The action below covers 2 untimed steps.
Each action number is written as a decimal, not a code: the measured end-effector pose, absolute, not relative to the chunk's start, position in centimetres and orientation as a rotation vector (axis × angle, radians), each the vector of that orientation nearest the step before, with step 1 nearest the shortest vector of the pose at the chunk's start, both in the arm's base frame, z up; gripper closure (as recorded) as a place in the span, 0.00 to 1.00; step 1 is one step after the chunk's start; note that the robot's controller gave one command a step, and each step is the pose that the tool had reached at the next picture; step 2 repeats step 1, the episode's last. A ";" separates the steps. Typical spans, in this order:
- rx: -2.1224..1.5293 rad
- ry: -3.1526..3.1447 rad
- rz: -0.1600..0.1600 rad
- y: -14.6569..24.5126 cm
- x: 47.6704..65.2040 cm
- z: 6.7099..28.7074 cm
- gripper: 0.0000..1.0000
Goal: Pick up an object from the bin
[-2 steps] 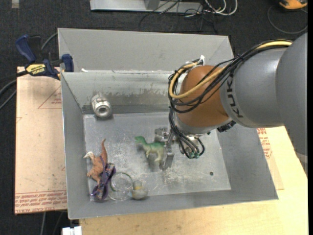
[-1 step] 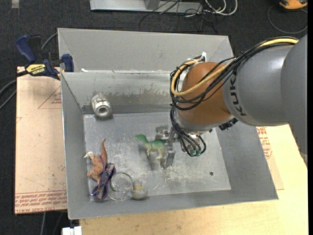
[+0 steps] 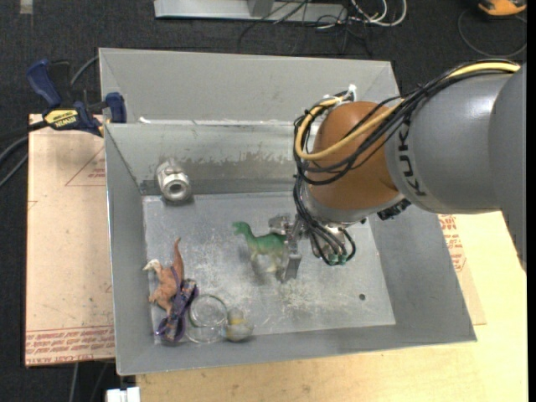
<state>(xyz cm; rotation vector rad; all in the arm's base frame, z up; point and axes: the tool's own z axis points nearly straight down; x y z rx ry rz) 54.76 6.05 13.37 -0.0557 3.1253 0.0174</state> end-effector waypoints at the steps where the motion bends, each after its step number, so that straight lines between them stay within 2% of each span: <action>1: -0.056 3.125 0.018 6.1 54.8 14.3 1.00; 2: -0.056 3.125 0.018 6.1 54.8 14.3 1.00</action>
Offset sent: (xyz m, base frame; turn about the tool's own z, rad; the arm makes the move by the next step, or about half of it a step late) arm -0.0001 0.0001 0.0334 0.0000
